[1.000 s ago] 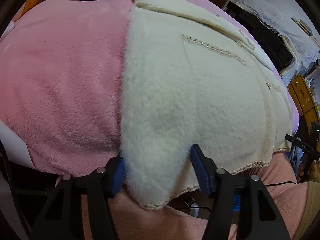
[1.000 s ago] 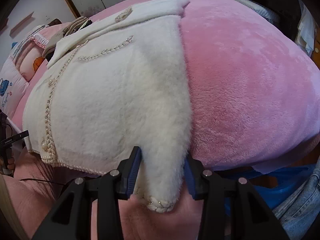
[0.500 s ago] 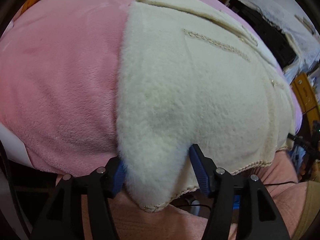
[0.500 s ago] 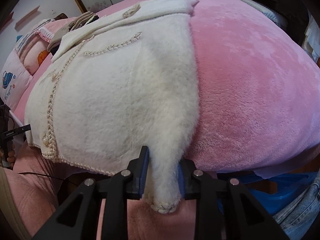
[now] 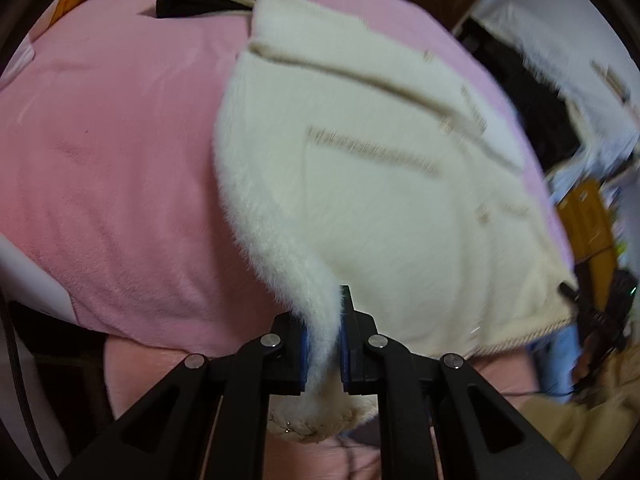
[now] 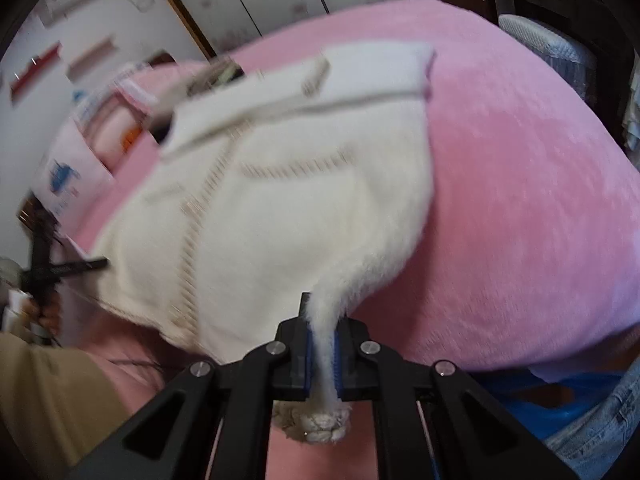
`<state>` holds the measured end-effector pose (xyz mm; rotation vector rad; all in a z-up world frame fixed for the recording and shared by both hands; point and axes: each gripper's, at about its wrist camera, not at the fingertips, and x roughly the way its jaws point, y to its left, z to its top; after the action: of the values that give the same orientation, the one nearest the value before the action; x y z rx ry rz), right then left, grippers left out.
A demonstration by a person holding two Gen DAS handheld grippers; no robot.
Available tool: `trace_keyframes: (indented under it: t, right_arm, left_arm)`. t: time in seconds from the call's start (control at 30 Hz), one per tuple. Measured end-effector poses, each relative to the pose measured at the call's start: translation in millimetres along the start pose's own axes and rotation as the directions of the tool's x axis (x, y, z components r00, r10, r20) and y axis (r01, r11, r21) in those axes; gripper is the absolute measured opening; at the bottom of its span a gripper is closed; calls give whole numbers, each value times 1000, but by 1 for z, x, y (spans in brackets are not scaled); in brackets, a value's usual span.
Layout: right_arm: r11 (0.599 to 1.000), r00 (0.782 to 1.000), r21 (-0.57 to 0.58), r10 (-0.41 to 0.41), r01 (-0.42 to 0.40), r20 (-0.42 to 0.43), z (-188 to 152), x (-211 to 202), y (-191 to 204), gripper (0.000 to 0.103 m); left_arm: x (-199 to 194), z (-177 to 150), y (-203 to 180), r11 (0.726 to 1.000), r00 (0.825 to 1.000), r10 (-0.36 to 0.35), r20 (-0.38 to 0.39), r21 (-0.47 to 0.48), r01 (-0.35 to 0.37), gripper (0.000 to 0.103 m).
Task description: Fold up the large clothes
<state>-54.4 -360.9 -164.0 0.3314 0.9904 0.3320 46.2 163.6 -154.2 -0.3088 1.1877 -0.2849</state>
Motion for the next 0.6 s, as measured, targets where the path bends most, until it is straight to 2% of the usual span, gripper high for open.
trace_keyframes:
  t: [0.07,0.17,0.27,0.37,0.47,0.6]
  right_arm:
    - [997,995,30,74,-76,70,20,-16,3,7]
    - [984,972,57,154,-167,179,54,-35,6,7]
    - [968,940,79,207,-237,271,97,-44,6,7]
    - [960,918,109,209,-259,337,145,-36,1,6]
    - [954,905,166,168,-249,390,197,-13,-11,6]
    - [943,915,274,67,-188,398,249,31,-37,7]
  left_arm:
    - [-14,19,4,992,995,-90,45,-89,94,9]
    - [-27,43,1,969,978,-168,121,-159,187,9]
    - [-37,81,-4,954,962,-191,195,-193,229,9]
    - [-39,131,0,946,950,-173,259,-225,233,10]
    - [-20,190,7,939,945,-131,300,-267,215,10]
    - [25,260,22,930,946,-45,322,-333,158,10]
